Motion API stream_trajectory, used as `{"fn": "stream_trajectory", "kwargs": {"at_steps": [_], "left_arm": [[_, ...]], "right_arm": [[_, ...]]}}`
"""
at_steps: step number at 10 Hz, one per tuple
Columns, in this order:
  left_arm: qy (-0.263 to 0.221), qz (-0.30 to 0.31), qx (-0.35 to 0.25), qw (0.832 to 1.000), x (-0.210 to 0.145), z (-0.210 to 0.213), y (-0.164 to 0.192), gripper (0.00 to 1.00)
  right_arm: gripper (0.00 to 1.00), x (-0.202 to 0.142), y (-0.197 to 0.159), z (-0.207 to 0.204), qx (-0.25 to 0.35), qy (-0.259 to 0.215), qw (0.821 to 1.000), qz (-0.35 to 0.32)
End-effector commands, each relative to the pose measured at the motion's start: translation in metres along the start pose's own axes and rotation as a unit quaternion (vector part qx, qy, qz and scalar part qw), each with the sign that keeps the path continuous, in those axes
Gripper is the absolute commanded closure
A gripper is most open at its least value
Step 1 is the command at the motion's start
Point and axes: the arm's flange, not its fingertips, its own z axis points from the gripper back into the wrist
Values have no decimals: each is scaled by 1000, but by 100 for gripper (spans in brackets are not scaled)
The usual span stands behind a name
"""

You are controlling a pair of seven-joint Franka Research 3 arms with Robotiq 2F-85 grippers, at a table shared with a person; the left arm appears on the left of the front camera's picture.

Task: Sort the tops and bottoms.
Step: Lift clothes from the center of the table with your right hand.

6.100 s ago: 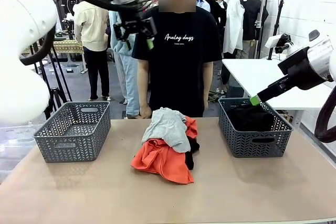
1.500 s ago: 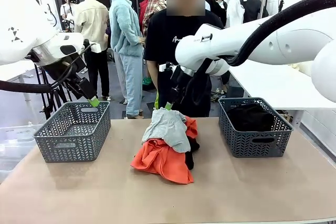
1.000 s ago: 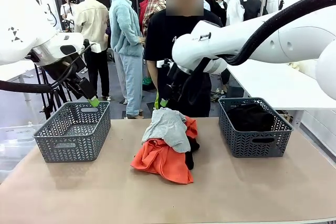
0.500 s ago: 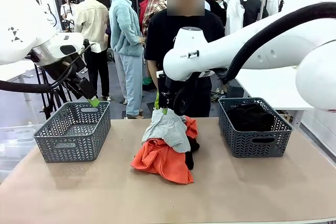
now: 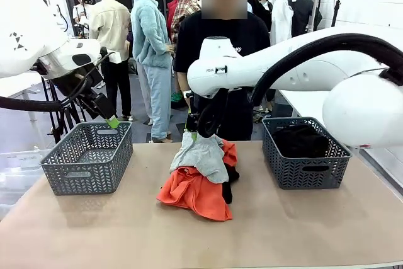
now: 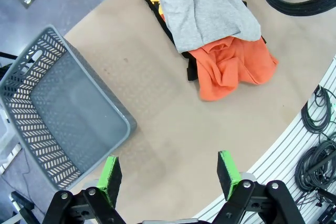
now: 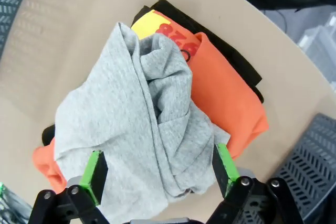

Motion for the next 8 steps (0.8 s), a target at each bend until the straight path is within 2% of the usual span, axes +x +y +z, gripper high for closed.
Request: {"fn": "stream_trajectory", "kwargs": {"at_steps": [1, 3, 4, 8], "left_arm": [[-1, 1, 2, 1000, 2, 2, 2, 5], [-1, 1, 2, 1000, 2, 2, 2, 5], [-1, 1, 2, 1000, 2, 2, 2, 5], [-1, 1, 2, 1000, 2, 2, 2, 5]], "right_arm": [[0, 12, -5, -4, -8, 12, 1000, -4], [0, 11, -8, -14, 9, 16, 1000, -1], [7, 10, -5, -12, 4, 21, 1000, 9], [80, 8, 4, -5, 5, 22, 1000, 5]]}}
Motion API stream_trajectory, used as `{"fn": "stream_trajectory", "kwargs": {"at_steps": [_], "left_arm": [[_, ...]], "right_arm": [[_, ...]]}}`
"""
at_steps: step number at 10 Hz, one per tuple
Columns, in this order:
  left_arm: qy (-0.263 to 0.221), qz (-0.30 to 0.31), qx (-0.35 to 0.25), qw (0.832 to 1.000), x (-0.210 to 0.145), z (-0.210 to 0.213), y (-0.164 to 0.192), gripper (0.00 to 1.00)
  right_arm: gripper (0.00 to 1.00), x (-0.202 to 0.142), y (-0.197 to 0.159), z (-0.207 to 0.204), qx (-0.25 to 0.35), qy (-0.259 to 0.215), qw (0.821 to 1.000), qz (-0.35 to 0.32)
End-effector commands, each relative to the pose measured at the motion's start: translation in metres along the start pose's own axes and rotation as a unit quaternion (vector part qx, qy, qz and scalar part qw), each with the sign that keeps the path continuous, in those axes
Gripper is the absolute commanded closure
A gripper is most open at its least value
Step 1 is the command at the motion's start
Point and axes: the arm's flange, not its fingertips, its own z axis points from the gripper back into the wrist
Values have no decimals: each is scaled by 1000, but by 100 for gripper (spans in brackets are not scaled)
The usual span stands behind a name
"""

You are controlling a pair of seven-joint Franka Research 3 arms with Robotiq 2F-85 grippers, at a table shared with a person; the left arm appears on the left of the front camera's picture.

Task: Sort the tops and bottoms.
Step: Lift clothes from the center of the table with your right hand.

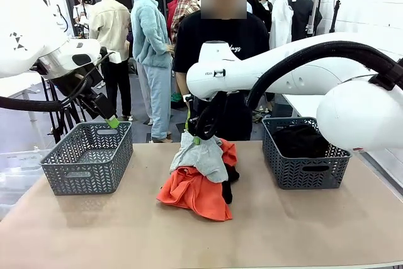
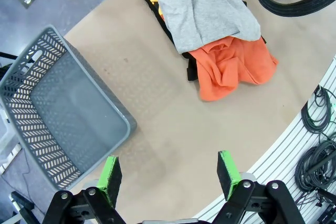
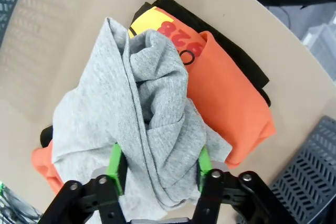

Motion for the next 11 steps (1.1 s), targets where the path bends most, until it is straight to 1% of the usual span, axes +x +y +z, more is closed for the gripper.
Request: {"fn": "stream_trajectory", "kwargs": {"at_steps": [1, 2, 5, 7, 8, 11], "left_arm": [[-1, 1, 2, 1000, 2, 2, 2, 5], [-1, 1, 2, 1000, 2, 2, 2, 5], [-1, 1, 2, 1000, 2, 2, 2, 5], [-1, 1, 2, 1000, 2, 2, 2, 5], [-1, 1, 2, 1000, 2, 2, 2, 5], [-1, 1, 2, 1000, 2, 2, 2, 5]], "right_arm": [[98, 3, 5, 8, -2, 13, 1000, -5], [100, 3, 5, 9, -1, 13, 1000, -7], [100, 2, 8, 12, 6, 19, 1000, -8], [100, -2, 9, 17, 9, 12, 1000, -2], [100, -1, 5, 5, 3, 8, 1000, 1], [100, -1, 5, 5, 3, 8, 1000, 1]]}}
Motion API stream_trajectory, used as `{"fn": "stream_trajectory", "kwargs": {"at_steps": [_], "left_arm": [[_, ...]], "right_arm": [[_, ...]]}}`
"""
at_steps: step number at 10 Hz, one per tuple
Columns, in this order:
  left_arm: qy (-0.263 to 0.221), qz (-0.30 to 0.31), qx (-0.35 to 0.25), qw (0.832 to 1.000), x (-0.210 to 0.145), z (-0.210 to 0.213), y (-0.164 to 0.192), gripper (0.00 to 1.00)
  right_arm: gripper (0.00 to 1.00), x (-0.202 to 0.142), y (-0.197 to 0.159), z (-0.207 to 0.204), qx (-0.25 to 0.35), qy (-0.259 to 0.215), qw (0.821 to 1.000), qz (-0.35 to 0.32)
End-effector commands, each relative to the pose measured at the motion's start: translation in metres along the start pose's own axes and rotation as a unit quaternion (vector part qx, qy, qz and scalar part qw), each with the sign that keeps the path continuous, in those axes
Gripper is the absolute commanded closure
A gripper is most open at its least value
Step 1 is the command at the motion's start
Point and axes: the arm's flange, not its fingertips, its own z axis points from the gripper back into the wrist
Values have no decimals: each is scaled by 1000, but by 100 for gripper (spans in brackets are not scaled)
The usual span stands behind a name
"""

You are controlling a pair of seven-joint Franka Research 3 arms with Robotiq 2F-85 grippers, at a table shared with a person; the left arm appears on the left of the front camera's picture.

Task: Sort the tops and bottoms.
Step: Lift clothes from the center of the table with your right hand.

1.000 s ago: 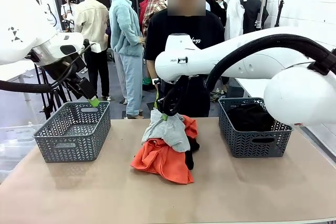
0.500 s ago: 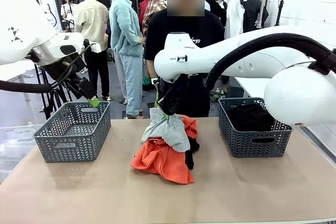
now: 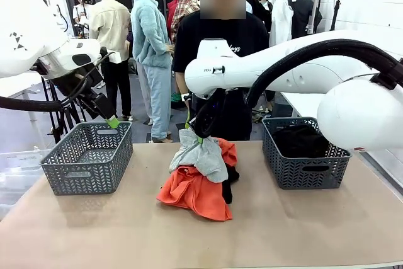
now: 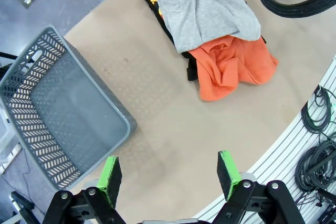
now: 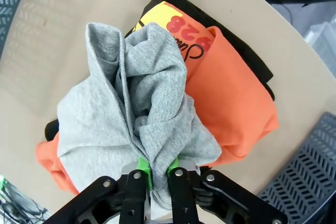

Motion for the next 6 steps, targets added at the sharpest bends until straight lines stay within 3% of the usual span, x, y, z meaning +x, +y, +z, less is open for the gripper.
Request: {"fn": "stream_trajectory", "kwargs": {"at_steps": [1, 3, 4, 6], "left_arm": [[-1, 1, 2, 1000, 2, 2, 2, 5], [-1, 1, 2, 1000, 2, 2, 2, 5], [-1, 1, 2, 1000, 2, 2, 2, 5], [-1, 1, 2, 1000, 2, 2, 2, 5]], "right_arm": [[100, 0, 0, 0, 0, 0, 1000, 0], [100, -15, 19, 88, -31, -50, 998, -27], [100, -24, 25, 121, -7, -54, 998, -26], [100, -37, 29, 159, -41, -49, 995, -72]]}}
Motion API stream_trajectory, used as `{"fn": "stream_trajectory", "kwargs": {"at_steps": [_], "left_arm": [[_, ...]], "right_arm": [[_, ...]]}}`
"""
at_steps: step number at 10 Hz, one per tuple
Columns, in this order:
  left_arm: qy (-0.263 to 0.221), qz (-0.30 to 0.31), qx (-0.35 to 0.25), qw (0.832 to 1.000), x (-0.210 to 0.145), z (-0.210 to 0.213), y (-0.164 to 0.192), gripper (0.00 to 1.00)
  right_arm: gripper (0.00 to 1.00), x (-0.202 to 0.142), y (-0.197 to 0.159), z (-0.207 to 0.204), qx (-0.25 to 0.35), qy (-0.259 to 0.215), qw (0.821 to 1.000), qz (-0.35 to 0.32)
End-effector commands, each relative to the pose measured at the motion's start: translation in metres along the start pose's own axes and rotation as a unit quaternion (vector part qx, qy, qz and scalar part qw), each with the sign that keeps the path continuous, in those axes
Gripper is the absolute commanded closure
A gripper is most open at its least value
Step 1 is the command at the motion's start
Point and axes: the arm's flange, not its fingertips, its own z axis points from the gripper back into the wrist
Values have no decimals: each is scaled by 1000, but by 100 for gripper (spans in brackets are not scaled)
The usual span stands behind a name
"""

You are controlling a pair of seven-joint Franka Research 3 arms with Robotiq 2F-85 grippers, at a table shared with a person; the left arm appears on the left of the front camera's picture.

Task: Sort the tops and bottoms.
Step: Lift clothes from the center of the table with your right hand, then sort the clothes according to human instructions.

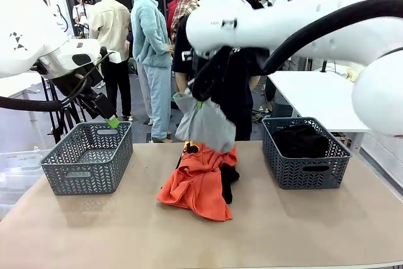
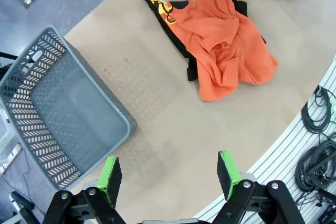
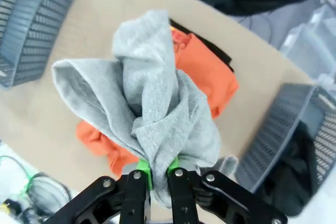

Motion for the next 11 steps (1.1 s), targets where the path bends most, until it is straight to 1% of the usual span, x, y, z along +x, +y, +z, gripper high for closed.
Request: {"fn": "stream_trajectory", "kwargs": {"at_steps": [1, 3, 4, 5, 11], "left_arm": [[-1, 1, 2, 1000, 1, 1, 2, 5], [-1, 1, 2, 1000, 1, 1, 2, 5], [-1, 1, 2, 1000, 1, 1, 2, 5], [-1, 1, 2, 1000, 1, 1, 2, 5], [-1, 1, 2, 1000, 1, 1, 2, 5]], "right_arm": [[100, -13, 6, 9, -27, 12, 999, -34], [100, -23, 17, 39, -43, -22, 998, -35], [100, -24, 20, 45, -42, -25, 999, -19], [100, -14, 10, 40, -16, -8, 1000, -26], [100, -14, 10, 40, -16, -8, 1000, -26]]}}
